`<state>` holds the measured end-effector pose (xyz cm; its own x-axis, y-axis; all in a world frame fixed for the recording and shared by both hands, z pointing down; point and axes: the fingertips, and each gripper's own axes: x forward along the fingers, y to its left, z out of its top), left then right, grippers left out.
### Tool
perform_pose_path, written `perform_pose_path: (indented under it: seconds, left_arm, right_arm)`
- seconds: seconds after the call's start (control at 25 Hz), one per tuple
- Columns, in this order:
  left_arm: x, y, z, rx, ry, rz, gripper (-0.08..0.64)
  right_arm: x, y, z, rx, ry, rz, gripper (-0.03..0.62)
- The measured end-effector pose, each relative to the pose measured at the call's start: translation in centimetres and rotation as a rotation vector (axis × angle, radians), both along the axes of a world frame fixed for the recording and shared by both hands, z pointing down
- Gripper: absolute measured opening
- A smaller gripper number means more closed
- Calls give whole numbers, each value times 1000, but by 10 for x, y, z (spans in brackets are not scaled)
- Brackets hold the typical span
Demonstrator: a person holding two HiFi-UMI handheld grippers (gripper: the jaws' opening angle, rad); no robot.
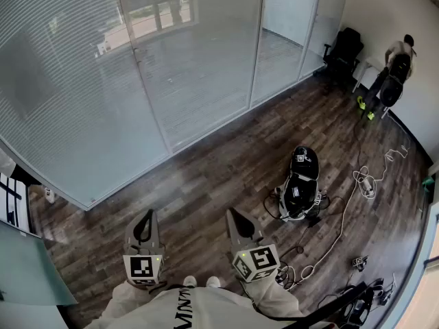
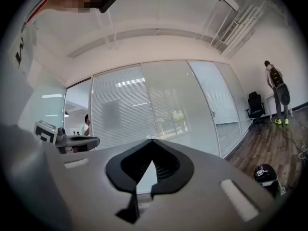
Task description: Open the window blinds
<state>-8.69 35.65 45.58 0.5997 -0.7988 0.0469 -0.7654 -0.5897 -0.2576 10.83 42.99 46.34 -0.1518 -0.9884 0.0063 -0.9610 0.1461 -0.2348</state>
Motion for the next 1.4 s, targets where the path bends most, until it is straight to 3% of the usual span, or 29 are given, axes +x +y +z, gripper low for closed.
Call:
perform_pose_path:
  seconds: [0.48, 0.88, 1.4]
  left_arm:
    - [-30, 10, 10, 21, -4, -42, 0]
    - [-36, 8, 10, 12, 4, -52, 0]
    - [-11, -45, 13, 20, 22, -17, 0]
  right_arm:
    - [-28, 11, 18, -38, 44, -22, -2]
    - [-27, 7, 17, -30, -10, -13, 0]
    - [0, -37, 28, -62, -26, 38, 0]
